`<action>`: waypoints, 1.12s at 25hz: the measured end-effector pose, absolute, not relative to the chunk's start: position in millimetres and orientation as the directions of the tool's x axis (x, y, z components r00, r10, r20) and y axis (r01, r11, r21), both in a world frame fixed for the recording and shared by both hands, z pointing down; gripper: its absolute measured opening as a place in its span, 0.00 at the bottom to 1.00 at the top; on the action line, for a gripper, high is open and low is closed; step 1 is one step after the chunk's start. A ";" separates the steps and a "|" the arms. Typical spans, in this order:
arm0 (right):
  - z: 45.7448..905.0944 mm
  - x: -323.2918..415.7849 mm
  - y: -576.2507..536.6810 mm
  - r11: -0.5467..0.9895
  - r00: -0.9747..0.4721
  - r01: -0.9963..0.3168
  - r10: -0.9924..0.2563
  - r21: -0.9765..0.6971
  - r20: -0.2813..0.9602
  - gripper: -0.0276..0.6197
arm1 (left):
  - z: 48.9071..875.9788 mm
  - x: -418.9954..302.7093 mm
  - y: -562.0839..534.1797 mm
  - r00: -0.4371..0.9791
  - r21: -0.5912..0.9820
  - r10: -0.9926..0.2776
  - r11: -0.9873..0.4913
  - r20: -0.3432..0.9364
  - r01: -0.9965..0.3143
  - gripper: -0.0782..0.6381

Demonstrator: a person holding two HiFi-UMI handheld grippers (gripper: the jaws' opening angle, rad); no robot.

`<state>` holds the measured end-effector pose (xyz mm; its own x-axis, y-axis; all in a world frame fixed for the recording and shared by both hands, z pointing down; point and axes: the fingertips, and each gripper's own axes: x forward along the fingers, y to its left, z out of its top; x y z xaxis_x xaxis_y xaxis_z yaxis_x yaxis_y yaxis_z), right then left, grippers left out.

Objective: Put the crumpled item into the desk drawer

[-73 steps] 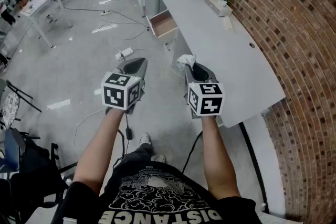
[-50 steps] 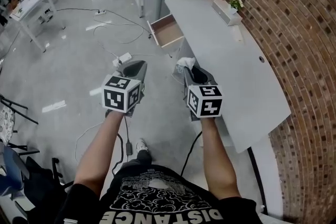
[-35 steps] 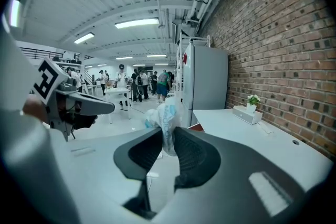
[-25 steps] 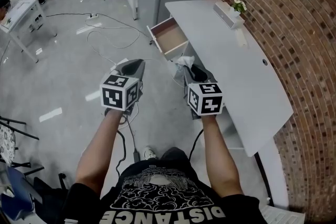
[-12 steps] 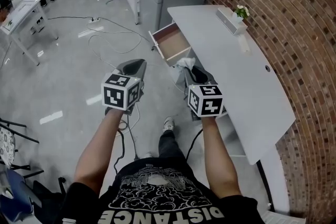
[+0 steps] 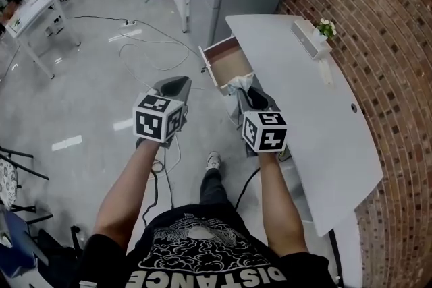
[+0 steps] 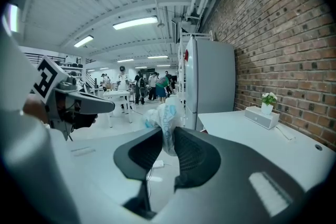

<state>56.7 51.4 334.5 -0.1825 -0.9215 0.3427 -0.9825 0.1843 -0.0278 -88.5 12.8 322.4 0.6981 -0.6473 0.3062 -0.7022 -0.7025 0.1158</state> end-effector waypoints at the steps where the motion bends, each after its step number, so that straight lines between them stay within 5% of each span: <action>1: 335.6 56.9 42.8 0.191 -0.189 -0.981 -0.919 -0.029 0.345 0.16 | 323.6 -87.8 5.8 0.694 0.116 -0.650 -0.699 0.308 -0.706 0.11; 28: 338.2 127.5 -158.6 0.277 -0.274 -0.960 -0.882 -0.047 0.383 0.16 | 334.1 -9.1 -178.4 0.642 0.137 -0.677 -0.642 0.360 -0.754 0.11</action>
<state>127.5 -158.6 338.2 -0.2739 -0.8824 0.3826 -0.9596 0.2775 -0.0470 -9.1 -178.4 334.1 0.6418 -0.6773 0.3597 -0.7544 -0.6418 0.1375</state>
